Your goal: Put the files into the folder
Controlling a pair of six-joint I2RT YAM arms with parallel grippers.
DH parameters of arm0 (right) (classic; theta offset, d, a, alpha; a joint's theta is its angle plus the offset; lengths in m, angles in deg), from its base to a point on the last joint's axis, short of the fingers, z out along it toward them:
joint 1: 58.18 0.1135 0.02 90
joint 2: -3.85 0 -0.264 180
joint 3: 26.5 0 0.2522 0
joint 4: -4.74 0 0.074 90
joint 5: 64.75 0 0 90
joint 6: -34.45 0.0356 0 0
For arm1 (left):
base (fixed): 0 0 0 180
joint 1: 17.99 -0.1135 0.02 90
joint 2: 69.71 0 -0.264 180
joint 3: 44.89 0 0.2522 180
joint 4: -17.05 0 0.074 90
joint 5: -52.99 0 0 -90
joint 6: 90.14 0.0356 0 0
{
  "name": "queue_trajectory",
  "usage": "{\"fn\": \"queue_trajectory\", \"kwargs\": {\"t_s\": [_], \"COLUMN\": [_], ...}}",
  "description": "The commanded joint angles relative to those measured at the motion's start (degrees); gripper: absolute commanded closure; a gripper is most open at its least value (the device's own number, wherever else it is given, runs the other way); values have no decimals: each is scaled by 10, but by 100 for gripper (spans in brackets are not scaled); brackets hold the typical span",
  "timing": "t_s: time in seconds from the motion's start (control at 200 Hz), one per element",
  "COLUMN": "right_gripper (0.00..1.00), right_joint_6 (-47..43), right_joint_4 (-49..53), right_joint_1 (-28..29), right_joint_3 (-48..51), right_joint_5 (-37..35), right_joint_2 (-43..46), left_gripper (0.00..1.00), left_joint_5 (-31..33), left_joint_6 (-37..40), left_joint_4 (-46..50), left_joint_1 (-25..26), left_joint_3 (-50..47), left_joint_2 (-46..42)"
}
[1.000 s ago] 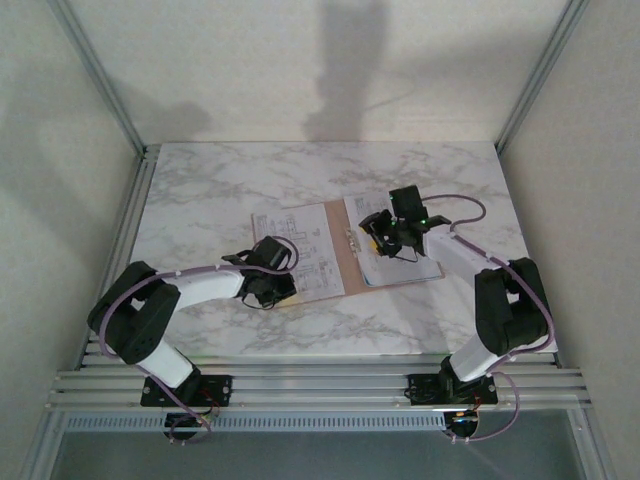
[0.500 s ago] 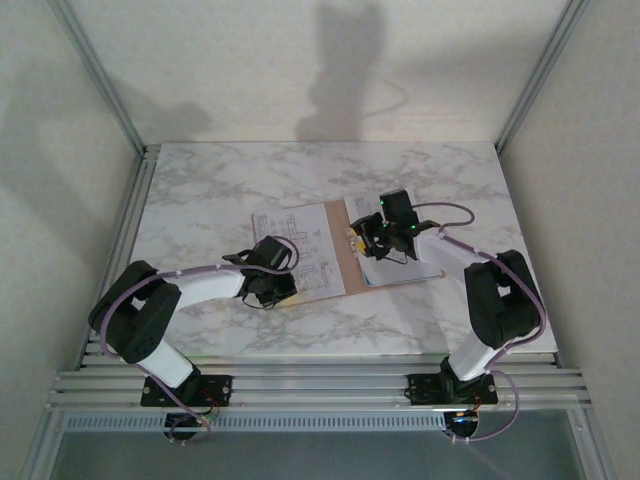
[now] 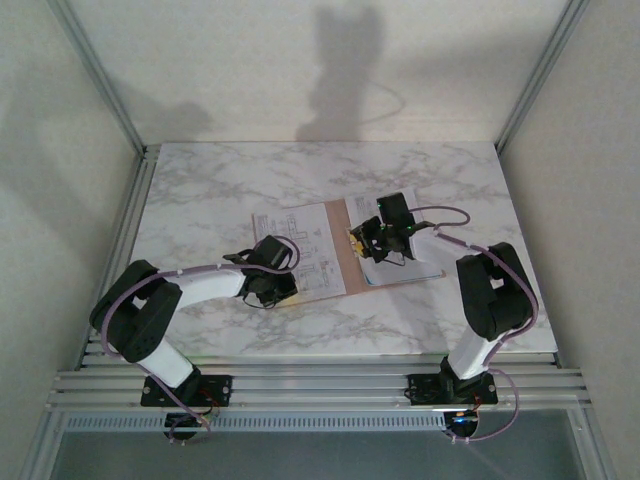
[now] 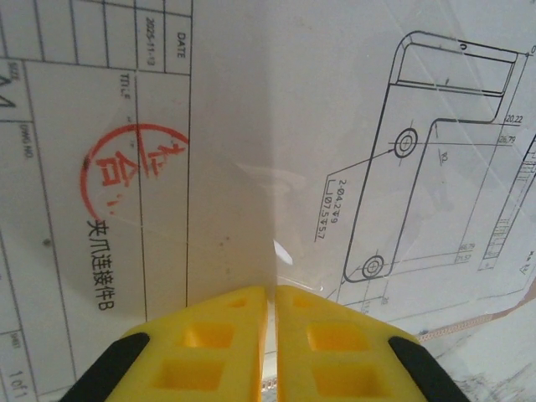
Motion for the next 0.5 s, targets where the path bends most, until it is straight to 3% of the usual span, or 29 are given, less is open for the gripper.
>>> {"fn": "queue_trajectory", "kwargs": {"t_s": [0.0,0.22,0.491], "right_gripper": [74,78,75], "right_joint_6": [7,-11,-50], "right_joint_4": [-10,20,26], "right_joint_1": [3,-5,-56], "right_joint_3": [-11,-22,-11], "right_joint_5": [4,-9,15], "right_joint_2": [-12,-3,21], "left_gripper": [88,89,89], "left_joint_5": [-4,-29,-53], "left_joint_6": [-2,11,18], "left_joint_4": [12,8,6], "left_joint_1": [9,25,61], "left_joint_3": [5,29,70], "left_joint_2": [23,46,89]}}
